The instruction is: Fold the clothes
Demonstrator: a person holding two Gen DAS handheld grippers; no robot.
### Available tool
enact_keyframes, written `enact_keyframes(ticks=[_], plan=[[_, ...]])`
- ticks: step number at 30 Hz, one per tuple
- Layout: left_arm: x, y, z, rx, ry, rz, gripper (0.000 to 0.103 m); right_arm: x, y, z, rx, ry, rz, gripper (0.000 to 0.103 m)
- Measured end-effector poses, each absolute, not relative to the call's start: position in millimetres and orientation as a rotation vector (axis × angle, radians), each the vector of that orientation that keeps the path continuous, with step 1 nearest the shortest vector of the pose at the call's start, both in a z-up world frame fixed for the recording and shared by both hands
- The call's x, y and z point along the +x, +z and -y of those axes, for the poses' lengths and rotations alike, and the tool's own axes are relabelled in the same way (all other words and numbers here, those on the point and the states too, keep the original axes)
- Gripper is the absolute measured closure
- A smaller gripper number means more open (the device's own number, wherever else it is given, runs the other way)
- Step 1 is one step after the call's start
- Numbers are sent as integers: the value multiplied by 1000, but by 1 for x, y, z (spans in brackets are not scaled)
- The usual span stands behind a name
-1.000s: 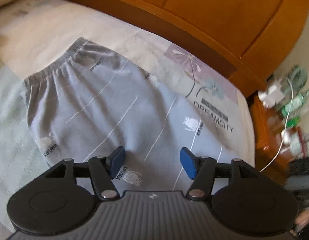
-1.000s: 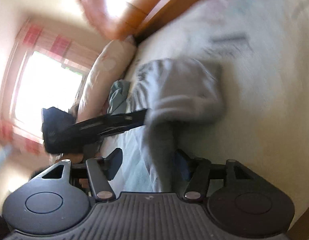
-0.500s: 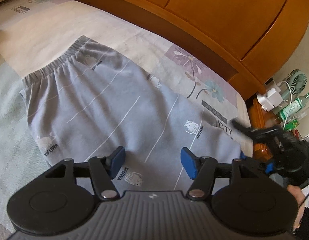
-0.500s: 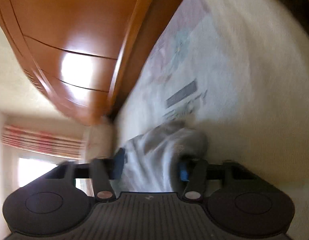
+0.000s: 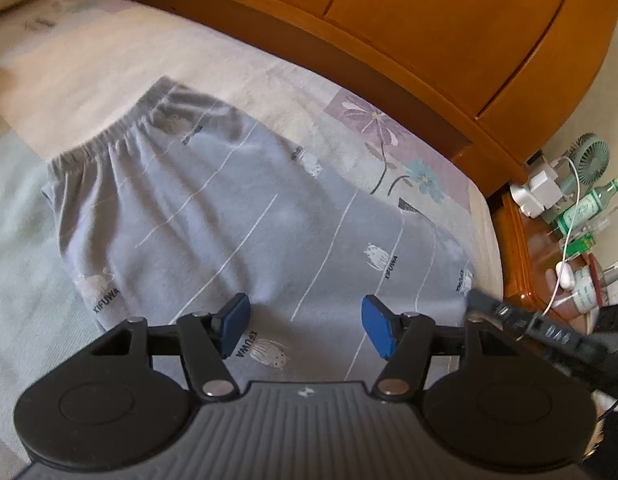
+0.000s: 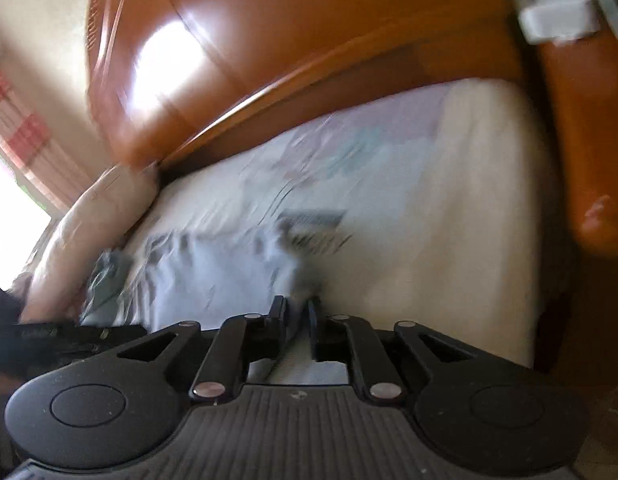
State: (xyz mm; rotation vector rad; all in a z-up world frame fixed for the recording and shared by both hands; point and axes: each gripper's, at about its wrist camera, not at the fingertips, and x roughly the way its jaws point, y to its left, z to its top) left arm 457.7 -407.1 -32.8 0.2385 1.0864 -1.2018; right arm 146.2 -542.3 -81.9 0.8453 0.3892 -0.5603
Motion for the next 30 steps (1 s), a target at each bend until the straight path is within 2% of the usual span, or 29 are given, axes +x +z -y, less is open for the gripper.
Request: enact_keyframes(ticks=[3, 5, 10, 12, 13, 15, 17, 19, 23, 26, 30], plan=[[443, -31, 406, 258, -1262, -1050, 41, 147, -57, 538, 700, -564, -327, 84], [432, -35, 405, 281, -1296, -1044, 41, 161, -45, 536, 612, -487, -314, 80], [420, -57, 389, 289, -1303, -1104, 39, 213, -65, 560, 563, -365, -426, 77], [425, -54, 378, 253, -1282, -1119, 38, 223, -84, 573, 556, -407, -529, 87], [427, -51, 374, 247, -1270, -1116, 40, 222, -79, 571, 529, -410, -524, 87], [434, -40, 372, 239, -1267, -1068, 40, 220, -69, 566, 475, -415, -514, 83], [443, -32, 381, 221, -1274, -1027, 39, 209, -57, 556, 418, -376, -489, 70], [454, -30, 398, 188, -1282, -992, 38, 210, -52, 538, 339, -315, -484, 66], [464, -44, 444, 173, -1305, -963, 34, 230, -70, 524, 230, -330, -591, 66], [474, -65, 465, 241, -1200, -934, 37, 225, -75, 525, 247, -328, -591, 65], [477, -56, 470, 227, -1161, -945, 37, 212, -65, 526, 278, -319, -584, 65]])
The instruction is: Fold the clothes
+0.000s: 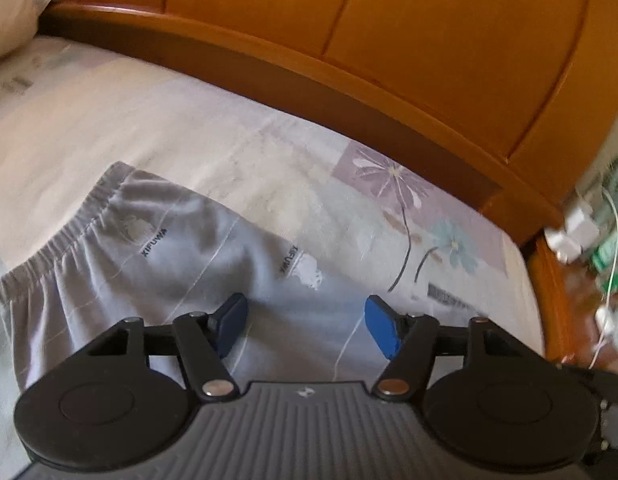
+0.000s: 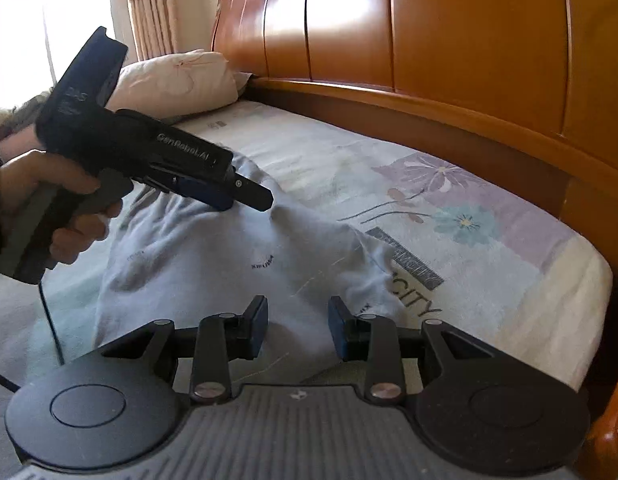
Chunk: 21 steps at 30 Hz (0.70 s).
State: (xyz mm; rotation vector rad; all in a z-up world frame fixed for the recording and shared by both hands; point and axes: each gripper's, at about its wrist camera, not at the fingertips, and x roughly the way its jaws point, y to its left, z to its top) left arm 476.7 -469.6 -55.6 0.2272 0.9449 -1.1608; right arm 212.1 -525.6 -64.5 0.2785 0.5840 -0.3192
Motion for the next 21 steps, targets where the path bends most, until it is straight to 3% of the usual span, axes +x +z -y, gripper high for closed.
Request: enact_keyframes(ticks=[6, 9, 12, 15, 21], plan=[[473, -54, 457, 268, -1120, -941, 36, 230, -53, 547, 310, -317, -505, 60], [481, -61, 437, 215, -1095, -982, 35, 243, -68, 566, 389, -304, -557, 60], [481, -56, 415, 190, -1068, -994, 36, 241, -74, 582, 489, -296, -552, 68], [477, -48, 400, 179, -1078, -993, 35, 217, -61, 588, 539, -361, -488, 63], [473, -57, 395, 203, -1065, -1023, 34, 227, -88, 623, 865, -284, -566, 61]])
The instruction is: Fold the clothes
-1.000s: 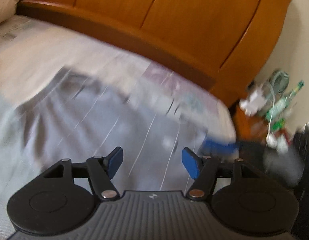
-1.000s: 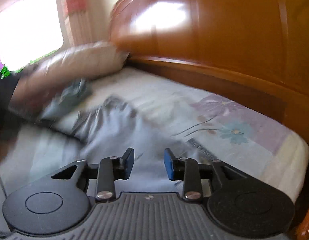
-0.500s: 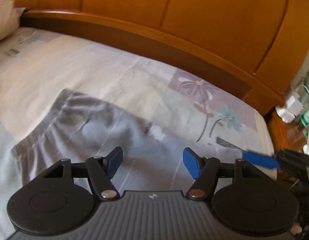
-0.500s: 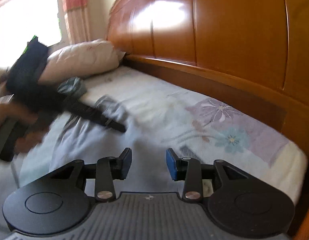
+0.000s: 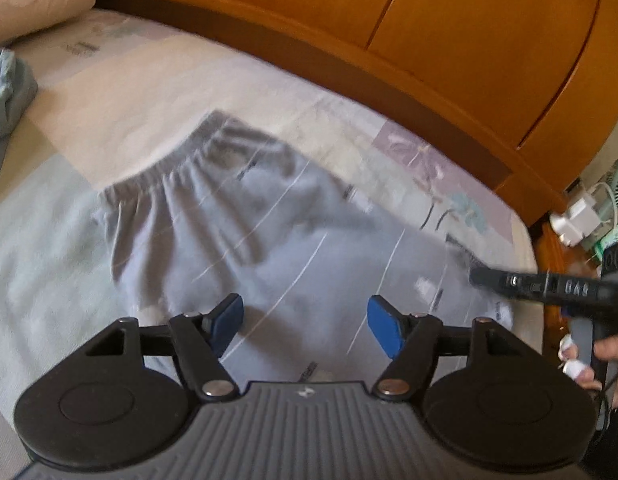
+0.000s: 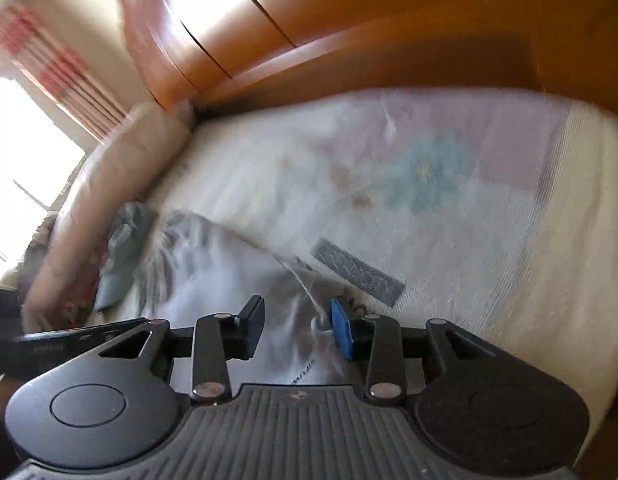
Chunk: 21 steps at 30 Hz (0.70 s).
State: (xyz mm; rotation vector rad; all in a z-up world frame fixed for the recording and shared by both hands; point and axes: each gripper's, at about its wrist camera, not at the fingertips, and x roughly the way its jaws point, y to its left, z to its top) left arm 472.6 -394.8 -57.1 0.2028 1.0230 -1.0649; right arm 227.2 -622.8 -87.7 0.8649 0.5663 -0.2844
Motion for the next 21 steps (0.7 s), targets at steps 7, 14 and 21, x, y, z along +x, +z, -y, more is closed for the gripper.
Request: enact_keyframes(ticks=[7, 14, 21], plan=[[472, -60, 393, 180, -1052, -1040, 34, 230, -74, 631, 837, -327, -545, 49], [474, -61, 393, 158, -1049, -1052, 33, 227, -86, 639, 1023, -199, -571, 40], [474, -59, 390, 169, -1060, -1057, 33, 204, -40, 591, 768, 35, -276, 37]])
